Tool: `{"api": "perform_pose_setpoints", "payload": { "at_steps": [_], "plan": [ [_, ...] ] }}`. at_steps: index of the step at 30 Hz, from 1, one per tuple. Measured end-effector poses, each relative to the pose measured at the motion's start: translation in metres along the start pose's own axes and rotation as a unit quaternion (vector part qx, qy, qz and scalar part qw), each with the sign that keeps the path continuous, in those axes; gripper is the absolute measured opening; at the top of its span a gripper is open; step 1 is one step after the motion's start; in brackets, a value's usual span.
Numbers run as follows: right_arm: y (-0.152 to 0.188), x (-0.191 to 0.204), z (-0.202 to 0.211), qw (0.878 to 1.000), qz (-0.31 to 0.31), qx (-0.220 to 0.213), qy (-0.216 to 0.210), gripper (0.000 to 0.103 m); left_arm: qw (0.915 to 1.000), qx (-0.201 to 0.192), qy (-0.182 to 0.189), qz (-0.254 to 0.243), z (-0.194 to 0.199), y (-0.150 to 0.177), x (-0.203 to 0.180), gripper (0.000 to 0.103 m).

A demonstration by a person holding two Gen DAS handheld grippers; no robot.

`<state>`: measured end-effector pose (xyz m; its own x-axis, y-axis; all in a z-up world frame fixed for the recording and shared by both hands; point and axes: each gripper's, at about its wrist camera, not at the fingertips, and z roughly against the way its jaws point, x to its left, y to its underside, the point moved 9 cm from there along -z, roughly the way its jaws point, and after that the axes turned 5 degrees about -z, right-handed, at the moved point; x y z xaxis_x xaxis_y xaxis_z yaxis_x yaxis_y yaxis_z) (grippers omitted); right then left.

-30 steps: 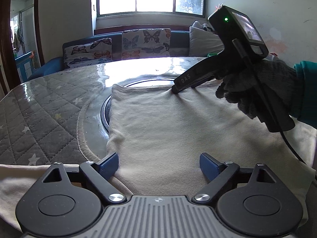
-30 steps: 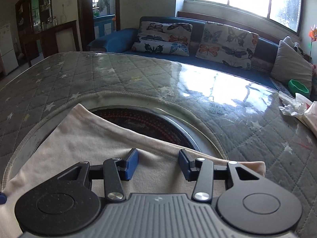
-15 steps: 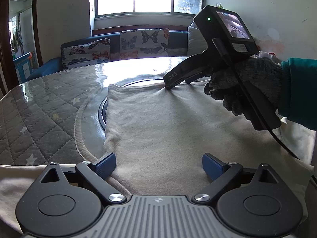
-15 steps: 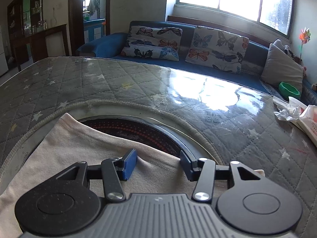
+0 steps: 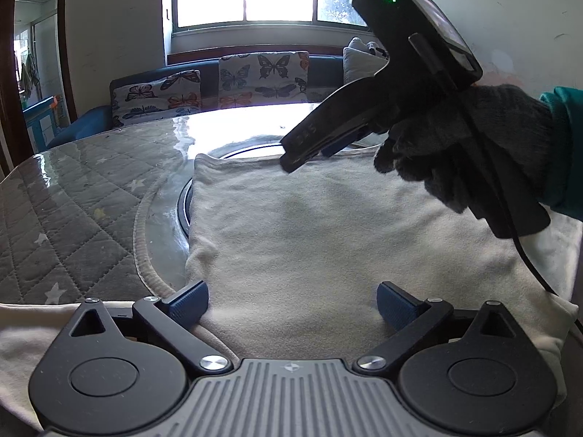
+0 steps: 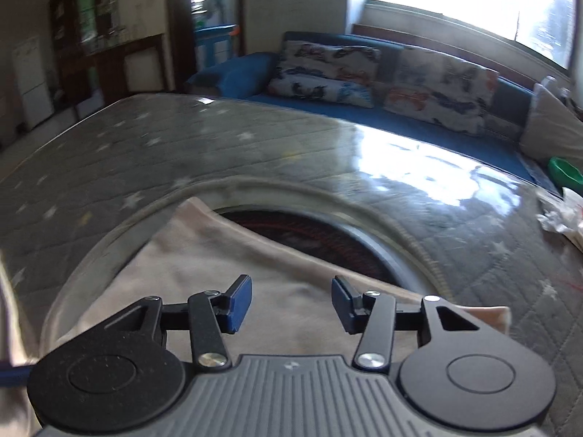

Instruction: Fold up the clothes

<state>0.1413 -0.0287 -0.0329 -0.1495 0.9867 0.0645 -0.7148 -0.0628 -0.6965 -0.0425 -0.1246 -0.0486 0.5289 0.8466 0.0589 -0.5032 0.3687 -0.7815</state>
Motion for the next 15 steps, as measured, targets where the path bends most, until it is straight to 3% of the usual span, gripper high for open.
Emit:
{"api": "perform_pose_setpoints", "payload": {
  "at_steps": [2,15],
  "plan": [
    [0.002,0.012,-0.006,1.0,0.005,0.009,-0.015,0.039,1.0,0.0,0.0,0.0,0.0,0.0,-0.001,0.101],
    [-0.019,0.025,-0.036,1.0,0.002,-0.006,0.01,0.039,1.0,0.0,0.003,0.002,0.0,0.0,-0.004,0.103]
  ]
}}
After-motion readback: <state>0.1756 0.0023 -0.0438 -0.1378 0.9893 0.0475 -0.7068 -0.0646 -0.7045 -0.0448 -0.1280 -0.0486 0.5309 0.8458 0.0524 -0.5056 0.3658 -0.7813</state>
